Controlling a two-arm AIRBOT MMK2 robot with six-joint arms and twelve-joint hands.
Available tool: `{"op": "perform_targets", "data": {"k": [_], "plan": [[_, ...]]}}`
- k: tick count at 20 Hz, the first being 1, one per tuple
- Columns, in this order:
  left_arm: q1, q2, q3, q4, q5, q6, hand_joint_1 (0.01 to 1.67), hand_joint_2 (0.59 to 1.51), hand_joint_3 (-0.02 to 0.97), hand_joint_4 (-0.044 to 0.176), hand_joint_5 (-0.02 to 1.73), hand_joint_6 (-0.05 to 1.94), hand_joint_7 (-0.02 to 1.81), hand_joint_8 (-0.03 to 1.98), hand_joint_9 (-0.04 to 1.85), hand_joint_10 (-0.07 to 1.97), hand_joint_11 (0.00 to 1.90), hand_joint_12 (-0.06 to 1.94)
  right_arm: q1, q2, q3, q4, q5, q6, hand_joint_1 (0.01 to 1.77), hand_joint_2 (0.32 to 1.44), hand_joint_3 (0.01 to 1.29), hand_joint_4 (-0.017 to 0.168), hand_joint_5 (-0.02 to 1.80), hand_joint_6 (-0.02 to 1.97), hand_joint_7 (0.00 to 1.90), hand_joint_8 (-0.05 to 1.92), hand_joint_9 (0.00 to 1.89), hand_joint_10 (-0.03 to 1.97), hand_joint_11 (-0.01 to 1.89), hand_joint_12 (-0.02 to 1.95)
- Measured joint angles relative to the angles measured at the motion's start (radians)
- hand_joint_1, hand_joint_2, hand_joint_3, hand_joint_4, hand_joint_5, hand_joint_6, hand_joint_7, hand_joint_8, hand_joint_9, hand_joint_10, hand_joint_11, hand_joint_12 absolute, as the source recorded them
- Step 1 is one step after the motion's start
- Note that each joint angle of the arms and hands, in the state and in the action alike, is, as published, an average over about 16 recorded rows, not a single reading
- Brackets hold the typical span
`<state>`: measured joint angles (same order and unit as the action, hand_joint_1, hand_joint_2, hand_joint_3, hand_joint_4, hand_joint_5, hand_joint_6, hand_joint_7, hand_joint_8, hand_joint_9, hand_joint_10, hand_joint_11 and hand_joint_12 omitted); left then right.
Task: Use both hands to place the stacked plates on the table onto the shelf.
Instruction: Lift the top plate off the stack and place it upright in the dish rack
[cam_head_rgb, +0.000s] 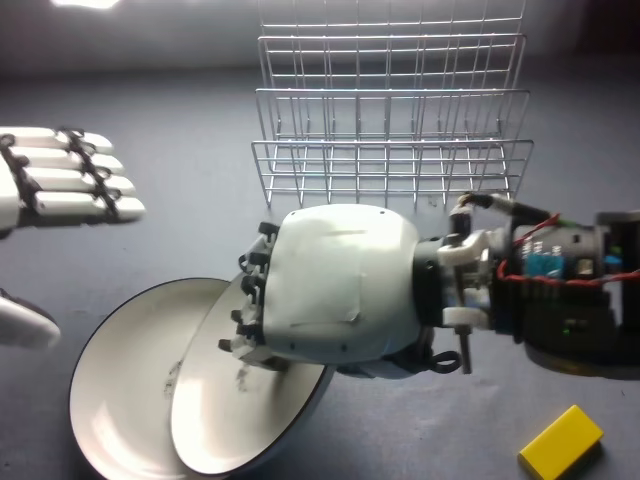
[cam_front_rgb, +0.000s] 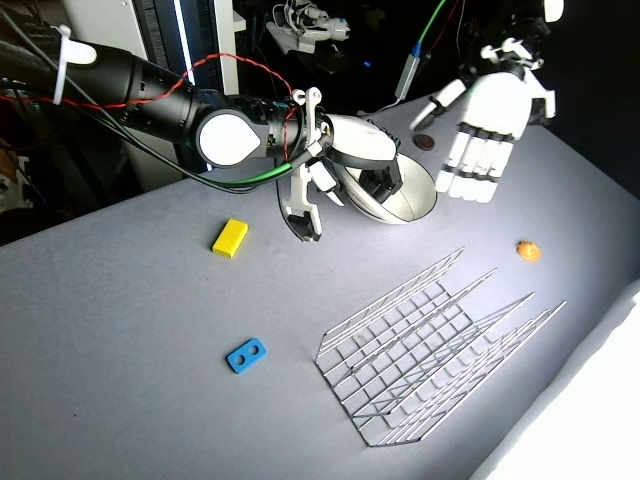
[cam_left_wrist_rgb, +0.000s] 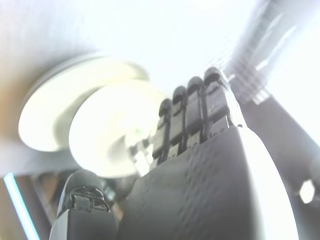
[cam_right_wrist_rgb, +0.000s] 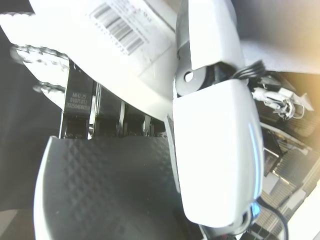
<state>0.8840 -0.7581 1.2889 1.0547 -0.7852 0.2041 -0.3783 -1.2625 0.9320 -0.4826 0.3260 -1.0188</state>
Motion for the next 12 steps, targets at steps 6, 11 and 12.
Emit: {"op": "perform_targets", "data": {"k": [6,11,12], "plan": [[-0.028,0.015,0.031,-0.034,0.048,0.000,0.01,1.077,0.015,0.004,0.12,0.02,0.13,0.01,0.09,0.02,0.05,0.04,0.041,0.071,-0.069,0.052,0.003,0.000,1.35,0.96,0.01,0.000,0.88,0.89,1.00,0.81,0.95,1.18,0.78,1.35],[-0.043,0.019,0.051,-0.039,0.068,-0.001,0.01,1.075,0.015,0.004,0.13,0.02,0.14,0.01,0.10,0.02,0.05,0.05,0.092,0.130,-0.115,0.110,0.009,0.000,1.35,0.97,0.01,0.003,0.92,0.93,1.03,0.84,0.95,1.17,0.78,1.33],[-0.046,0.020,0.056,-0.038,0.070,-0.001,0.01,1.074,0.015,0.004,0.13,0.02,0.14,0.01,0.10,0.02,0.05,0.06,0.104,0.141,-0.122,0.122,0.010,0.000,1.35,0.97,0.01,0.004,0.92,0.93,1.03,0.85,0.95,1.17,0.78,1.33]]}}
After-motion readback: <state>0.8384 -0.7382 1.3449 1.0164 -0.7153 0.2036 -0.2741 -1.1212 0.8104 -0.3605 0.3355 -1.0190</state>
